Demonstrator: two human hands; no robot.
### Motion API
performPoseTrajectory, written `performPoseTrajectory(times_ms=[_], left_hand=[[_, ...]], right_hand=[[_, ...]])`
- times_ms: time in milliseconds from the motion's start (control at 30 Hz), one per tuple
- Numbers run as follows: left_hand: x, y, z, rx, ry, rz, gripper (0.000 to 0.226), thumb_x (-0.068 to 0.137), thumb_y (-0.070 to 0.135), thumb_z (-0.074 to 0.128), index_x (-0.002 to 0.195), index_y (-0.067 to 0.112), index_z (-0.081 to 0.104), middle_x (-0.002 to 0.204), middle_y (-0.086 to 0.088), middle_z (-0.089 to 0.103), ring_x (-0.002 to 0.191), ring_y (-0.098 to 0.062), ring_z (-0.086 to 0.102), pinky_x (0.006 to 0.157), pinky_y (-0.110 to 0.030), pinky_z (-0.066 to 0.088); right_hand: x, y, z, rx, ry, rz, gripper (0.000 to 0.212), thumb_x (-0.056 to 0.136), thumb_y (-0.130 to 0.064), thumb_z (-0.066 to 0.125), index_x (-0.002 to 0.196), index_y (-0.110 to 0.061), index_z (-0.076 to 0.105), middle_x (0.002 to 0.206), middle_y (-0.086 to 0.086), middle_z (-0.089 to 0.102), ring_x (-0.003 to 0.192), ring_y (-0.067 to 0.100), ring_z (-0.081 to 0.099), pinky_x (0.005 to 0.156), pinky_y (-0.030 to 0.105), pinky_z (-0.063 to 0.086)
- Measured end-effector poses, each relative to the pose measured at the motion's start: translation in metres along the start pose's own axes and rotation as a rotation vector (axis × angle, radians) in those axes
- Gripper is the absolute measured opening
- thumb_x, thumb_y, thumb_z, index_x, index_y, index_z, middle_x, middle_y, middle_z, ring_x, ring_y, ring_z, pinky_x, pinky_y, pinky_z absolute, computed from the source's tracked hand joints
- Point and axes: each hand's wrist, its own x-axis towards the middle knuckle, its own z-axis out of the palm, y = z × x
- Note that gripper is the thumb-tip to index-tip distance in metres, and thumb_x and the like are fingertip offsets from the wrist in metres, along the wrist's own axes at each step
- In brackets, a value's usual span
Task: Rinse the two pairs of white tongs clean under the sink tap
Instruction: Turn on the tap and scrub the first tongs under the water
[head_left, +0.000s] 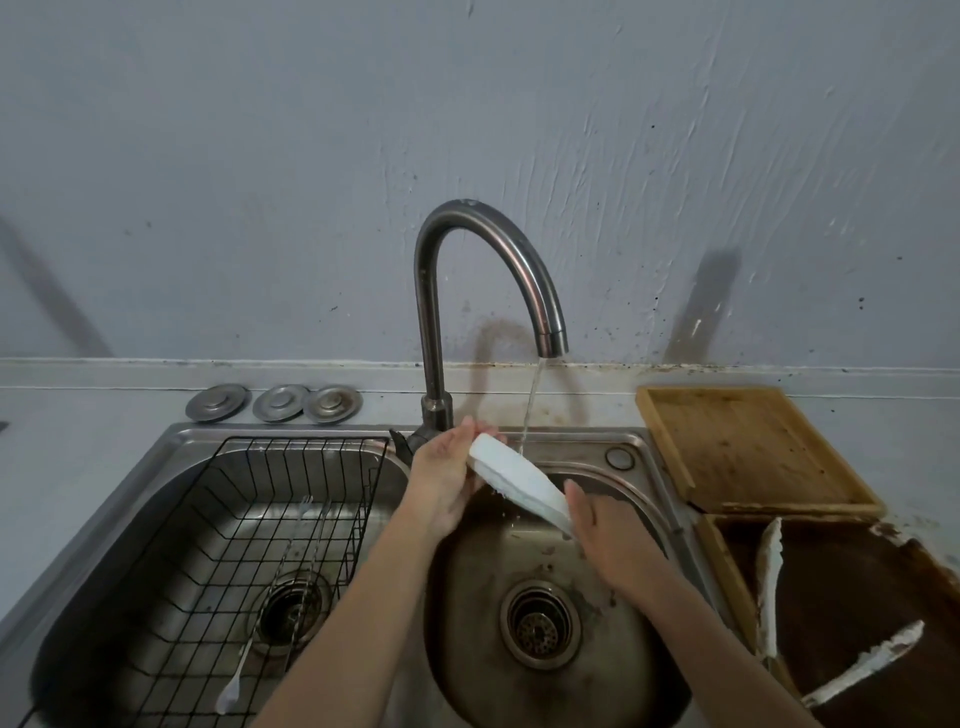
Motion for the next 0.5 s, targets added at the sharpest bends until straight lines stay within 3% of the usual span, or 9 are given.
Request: performPoseTrajectory(times_ms=[100,167,233,300,400,500], left_hand=[[-0.009,0.001,-0.008,0.065,-0.041,-0.032,0.035,0.095,0.033,0.046,0.106,0.005,0.065,0.098,-0.013,0.070,0.092,-0.024,0.067,0.081,-0.040,0.056],[-0.016,-0.001,-0.014,0.273,-0.077,0.053,0.040,0.095,0.039,0.043,0.114,0.010,0.064,0.101,-0.011,0.072,0.093,-0.023,0.067,0.083,-0.038,0.056],[-0.022,0.000,-0.018,0.491,-0.122,0.219,0.034,0.093,0.028,0.052,0.123,0.012,0.058,0.106,-0.011,0.070,0.094,-0.021,0.064,0.086,-0.035,0.052],[-0.024,0.000,-0.022,0.636,-0.196,0.338,0.041,0.082,0.008,0.067,0.122,0.012,0.057,0.105,-0.001,0.070,0.093,-0.005,0.065,0.085,-0.021,0.052],[-0.025,0.003,-0.022,0.877,-0.146,0.517,0.038,0.073,0.002,0.074,0.106,0.020,0.068,0.094,0.017,0.067,0.087,0.010,0.062,0.076,-0.002,0.045],[-0.024,0.006,-0.022,0.819,-0.087,0.631,0.043,0.072,-0.001,0.074,0.092,0.037,0.068,0.090,0.023,0.068,0.089,0.008,0.064,0.077,-0.004,0.047]], right_hand=[[0.010,0.000,-0.015,-0.251,0.133,-0.199,0.035,0.092,-0.053,0.035,0.080,-0.026,0.054,0.073,-0.010,0.059,0.066,0.006,0.057,0.057,0.024,0.043],[0.019,-0.001,-0.025,-0.378,0.178,-0.268,0.039,0.087,-0.056,0.044,0.102,-0.023,0.056,0.092,-0.007,0.061,0.085,0.012,0.059,0.066,0.028,0.045],[0.026,0.001,-0.030,-0.487,0.229,-0.334,0.050,0.084,-0.058,0.048,0.116,-0.021,0.054,0.109,-0.004,0.061,0.101,0.015,0.056,0.079,0.030,0.044],[0.030,0.001,-0.032,-0.571,0.277,-0.372,0.054,0.084,-0.059,0.044,0.120,-0.020,0.053,0.115,-0.003,0.061,0.108,0.016,0.054,0.086,0.030,0.043],[0.029,-0.001,-0.034,-0.640,0.398,-0.509,0.062,0.085,-0.063,0.026,0.100,-0.016,0.064,0.092,-0.001,0.068,0.087,0.018,0.064,0.070,0.032,0.051],[0.027,-0.004,-0.031,-0.610,0.593,-0.631,0.074,0.090,-0.061,0.013,0.080,-0.013,0.068,0.069,-0.001,0.068,0.062,0.019,0.065,0.050,0.029,0.053]])
